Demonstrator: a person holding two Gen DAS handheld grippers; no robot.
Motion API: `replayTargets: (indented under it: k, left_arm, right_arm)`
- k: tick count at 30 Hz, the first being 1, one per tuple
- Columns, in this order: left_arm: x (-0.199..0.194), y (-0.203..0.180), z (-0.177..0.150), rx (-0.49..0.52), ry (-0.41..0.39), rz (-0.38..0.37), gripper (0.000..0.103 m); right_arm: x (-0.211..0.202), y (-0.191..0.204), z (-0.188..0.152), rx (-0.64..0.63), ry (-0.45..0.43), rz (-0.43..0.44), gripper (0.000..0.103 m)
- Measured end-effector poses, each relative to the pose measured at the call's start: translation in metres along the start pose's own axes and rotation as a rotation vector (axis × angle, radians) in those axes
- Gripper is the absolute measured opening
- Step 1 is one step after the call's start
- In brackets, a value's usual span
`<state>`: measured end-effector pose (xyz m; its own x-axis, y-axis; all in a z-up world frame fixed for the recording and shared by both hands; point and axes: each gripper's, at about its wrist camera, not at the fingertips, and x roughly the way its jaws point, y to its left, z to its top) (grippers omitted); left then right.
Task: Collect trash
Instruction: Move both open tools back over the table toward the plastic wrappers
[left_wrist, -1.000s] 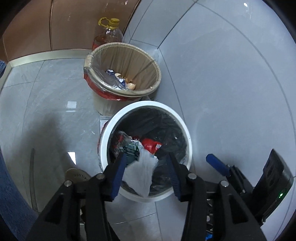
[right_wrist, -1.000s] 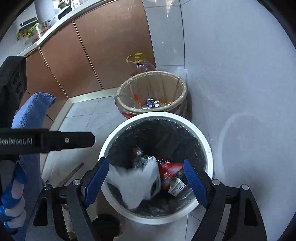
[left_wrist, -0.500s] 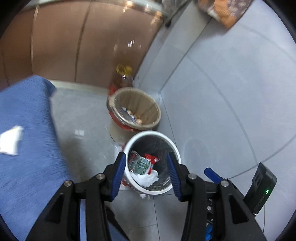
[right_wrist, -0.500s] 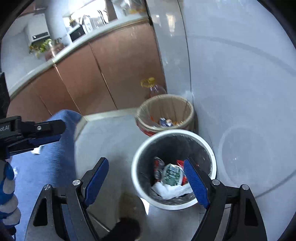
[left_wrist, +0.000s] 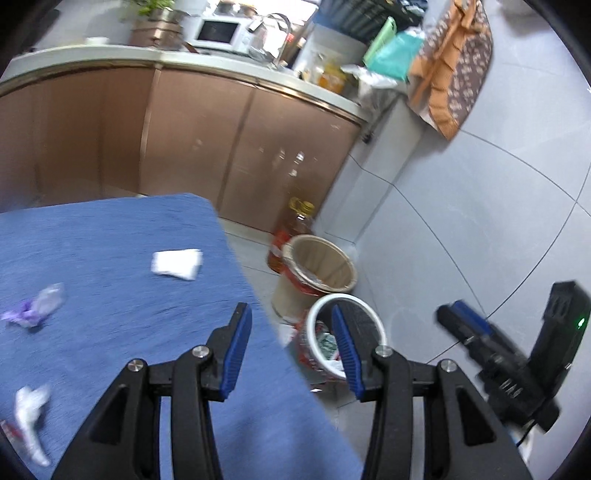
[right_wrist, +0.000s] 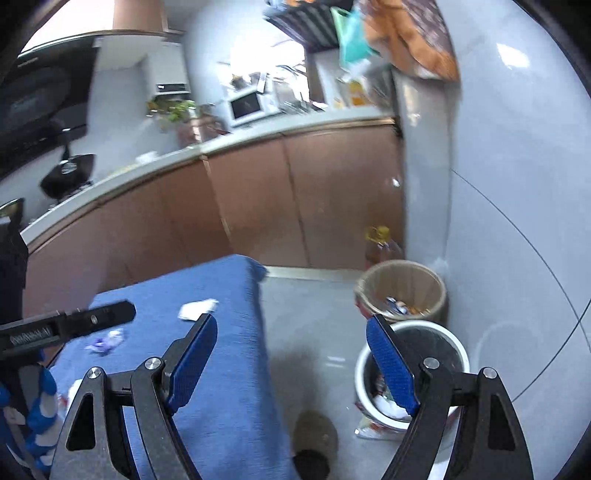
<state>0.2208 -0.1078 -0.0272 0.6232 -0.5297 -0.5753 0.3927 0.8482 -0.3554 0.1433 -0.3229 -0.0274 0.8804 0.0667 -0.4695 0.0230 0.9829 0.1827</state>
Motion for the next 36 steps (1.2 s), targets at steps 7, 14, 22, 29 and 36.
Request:
replayTargets:
  k: [7,14,22,29,36]
  left_arm:
    - [-0.075,0.055,-0.032,-0.035,-0.072,0.095,0.043]
    - [-0.136,0.11,-0.078,-0.081,-0.118,0.229,0.043]
    - [-0.188,0.178,-0.139,-0.183,-0.132,0.361,0.043]
    - [-0.189,0.229,-0.178,-0.33,-0.085,0.375,0.043]
    - [-0.174,0.261,-0.175,-0.445,-0.055,0.301,0.043]
  right_arm:
    - [-0.023,0.043,-0.001,-0.059,-0.032,0.093,0.082]
    - [-0.035,0.08,-0.012,-0.102,-0.036,0.176,0.082]
    - [-0.031,0.112,-0.033,-0.136,-0.007,0.246,0.082]
    - [-0.022,0.128,-0.042,-0.164,0.032,0.297,0.082]
    - [0.0,0.155,-0.058,-0.196,0.12,0.37,0.08]
